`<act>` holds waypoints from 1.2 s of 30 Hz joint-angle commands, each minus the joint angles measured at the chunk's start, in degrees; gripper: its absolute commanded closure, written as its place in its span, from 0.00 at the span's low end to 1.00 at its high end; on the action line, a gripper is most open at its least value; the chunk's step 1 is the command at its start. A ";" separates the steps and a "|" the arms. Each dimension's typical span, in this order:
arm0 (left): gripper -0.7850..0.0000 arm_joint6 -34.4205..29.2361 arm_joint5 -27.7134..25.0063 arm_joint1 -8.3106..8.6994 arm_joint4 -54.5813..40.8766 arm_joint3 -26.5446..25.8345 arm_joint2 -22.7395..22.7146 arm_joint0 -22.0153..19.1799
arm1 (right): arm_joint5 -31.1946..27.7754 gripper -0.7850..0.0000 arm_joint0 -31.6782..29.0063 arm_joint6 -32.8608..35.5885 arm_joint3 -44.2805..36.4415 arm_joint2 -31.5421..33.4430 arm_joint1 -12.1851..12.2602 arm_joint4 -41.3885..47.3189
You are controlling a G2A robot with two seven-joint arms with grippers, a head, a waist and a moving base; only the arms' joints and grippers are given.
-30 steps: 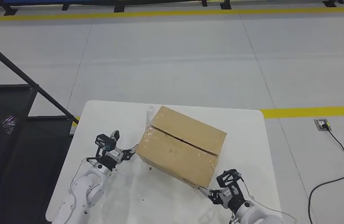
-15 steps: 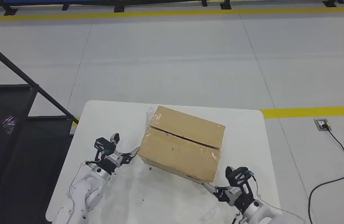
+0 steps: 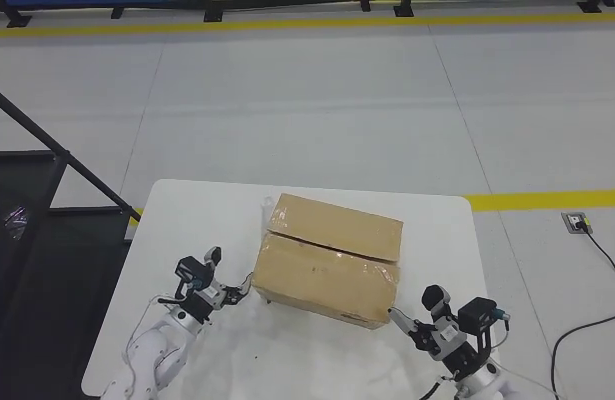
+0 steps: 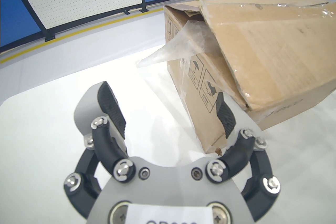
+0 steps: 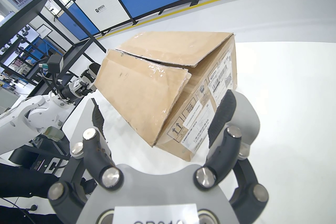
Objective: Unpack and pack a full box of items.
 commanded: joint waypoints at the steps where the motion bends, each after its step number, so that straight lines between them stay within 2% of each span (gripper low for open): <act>1: 0.00 0.00 -0.25 0.02 0.37 -0.26 0.30 0.24 | 0.00 0.00 0.00 0.00 0.00 0.00 0.00 0.00; 13: 0.00 1.01 -3.07 0.61 3.82 -2.24 0.75 2.07 | 0.00 0.00 0.00 0.00 0.00 0.00 0.00 0.00; 18: 0.00 1.36 -1.37 0.80 2.14 -2.16 -1.02 2.59 | 0.00 0.00 0.00 0.00 0.00 0.00 0.00 0.00; 23: 0.00 -0.06 2.98 0.65 -1.16 -0.07 -2.70 1.43 | 0.00 0.00 0.00 0.00 0.00 0.00 0.00 0.00; 31: 0.00 -0.64 3.33 -0.14 0.92 2.17 2.22 -1.51 | 0.00 0.00 0.00 0.00 0.00 0.00 0.00 0.00; 36: 0.00 0.68 0.95 -0.07 2.36 2.92 3.28 -1.69 | 0.00 0.00 0.00 0.00 0.00 0.00 0.00 0.00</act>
